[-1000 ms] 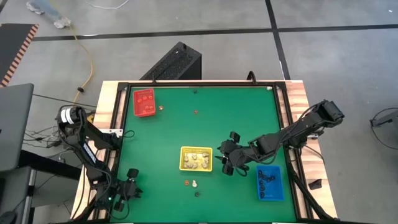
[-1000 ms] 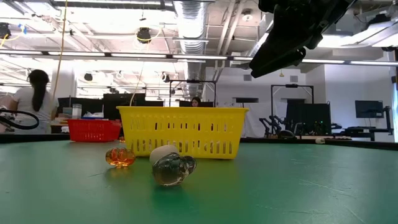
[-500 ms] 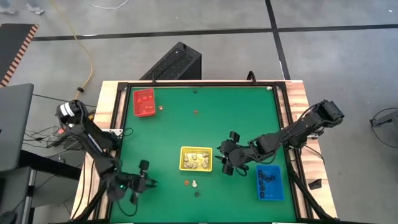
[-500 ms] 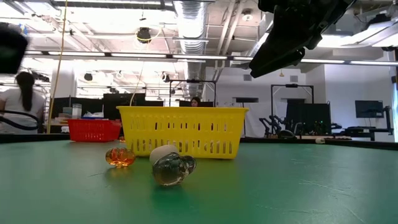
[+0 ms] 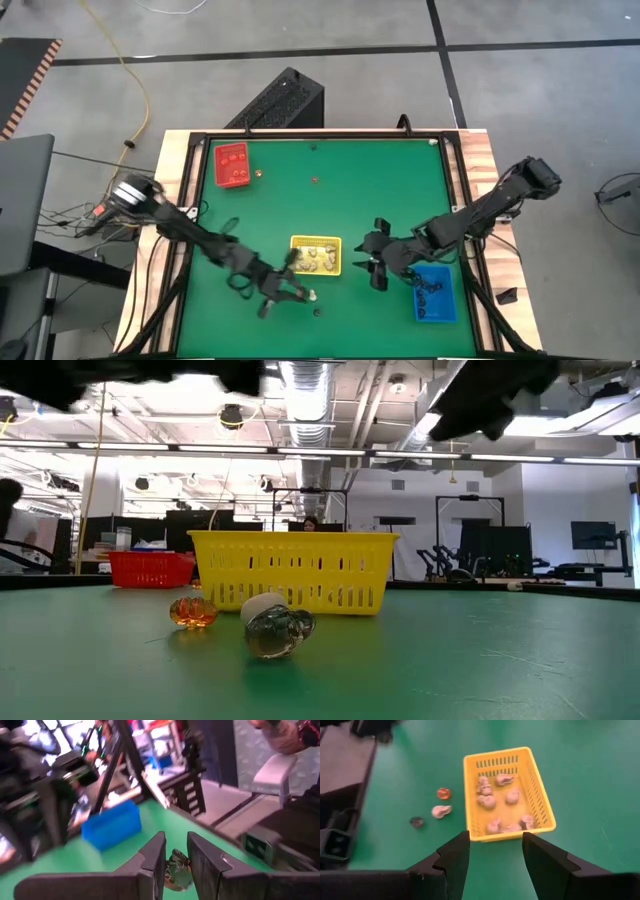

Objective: Sort Halloween decoration
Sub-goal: Put the black skull toy into the blue bin

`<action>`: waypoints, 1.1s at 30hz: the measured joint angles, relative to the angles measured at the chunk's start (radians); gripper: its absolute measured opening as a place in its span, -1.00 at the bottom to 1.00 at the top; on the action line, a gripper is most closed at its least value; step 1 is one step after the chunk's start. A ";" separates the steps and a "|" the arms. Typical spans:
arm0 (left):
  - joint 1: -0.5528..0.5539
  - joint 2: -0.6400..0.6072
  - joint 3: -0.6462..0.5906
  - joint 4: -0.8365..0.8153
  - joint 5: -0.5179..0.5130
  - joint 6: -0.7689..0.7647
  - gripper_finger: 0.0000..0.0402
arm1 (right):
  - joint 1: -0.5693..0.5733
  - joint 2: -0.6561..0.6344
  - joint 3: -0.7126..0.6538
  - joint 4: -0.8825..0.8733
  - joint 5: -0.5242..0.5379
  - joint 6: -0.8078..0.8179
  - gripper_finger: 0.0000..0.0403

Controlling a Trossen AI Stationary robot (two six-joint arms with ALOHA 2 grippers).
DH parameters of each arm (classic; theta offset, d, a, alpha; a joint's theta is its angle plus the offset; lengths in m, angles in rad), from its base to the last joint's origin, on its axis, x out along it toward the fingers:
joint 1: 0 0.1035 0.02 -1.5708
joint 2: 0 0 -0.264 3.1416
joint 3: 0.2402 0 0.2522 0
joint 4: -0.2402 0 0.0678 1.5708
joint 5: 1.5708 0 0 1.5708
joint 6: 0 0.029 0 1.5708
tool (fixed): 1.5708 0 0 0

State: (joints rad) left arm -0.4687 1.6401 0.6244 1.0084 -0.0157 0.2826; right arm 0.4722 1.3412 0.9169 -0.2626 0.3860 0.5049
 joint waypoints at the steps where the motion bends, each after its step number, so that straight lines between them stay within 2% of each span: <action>1: 0.019 0.051 0.054 0.015 0.036 0.018 -0.68 | 0.011 -0.020 0.000 -0.017 0.005 0.010 0.05; 5: 0.077 0.258 0.308 0.017 0.167 0.111 -0.67 | 0.043 -0.104 0.000 -0.120 0.029 0.085 0.05; 8: 0.109 0.418 0.526 0.009 0.222 0.151 -0.67 | 0.053 -0.182 0.000 -0.209 0.030 0.160 0.05; 14: 0.164 0.721 0.983 -0.118 0.278 0.143 -0.67 | 0.058 -0.329 0.000 -0.327 0.028 0.233 0.05; 19: 0.200 0.906 1.296 -0.275 0.299 0.143 -0.67 | 0.056 -0.413 0.000 -0.350 0.030 0.228 0.05; 29: 0.257 1.160 1.734 -0.452 0.299 0.127 -0.67 | 0.035 -0.451 0.000 -0.357 0.032 0.230 0.05; 31: 0.266 1.173 1.709 -0.379 0.295 0.121 -0.67 | 0.031 -0.441 0.000 -0.351 0.032 0.243 0.05; 33: 0.277 1.180 1.695 -0.388 0.296 0.113 -0.67 | 0.023 -0.432 0.000 -0.350 0.032 0.254 0.05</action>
State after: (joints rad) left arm -0.1914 2.8197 2.3196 0.6207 0.2798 0.3954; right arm 0.4956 0.9092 0.9173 -0.6121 0.4179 0.7592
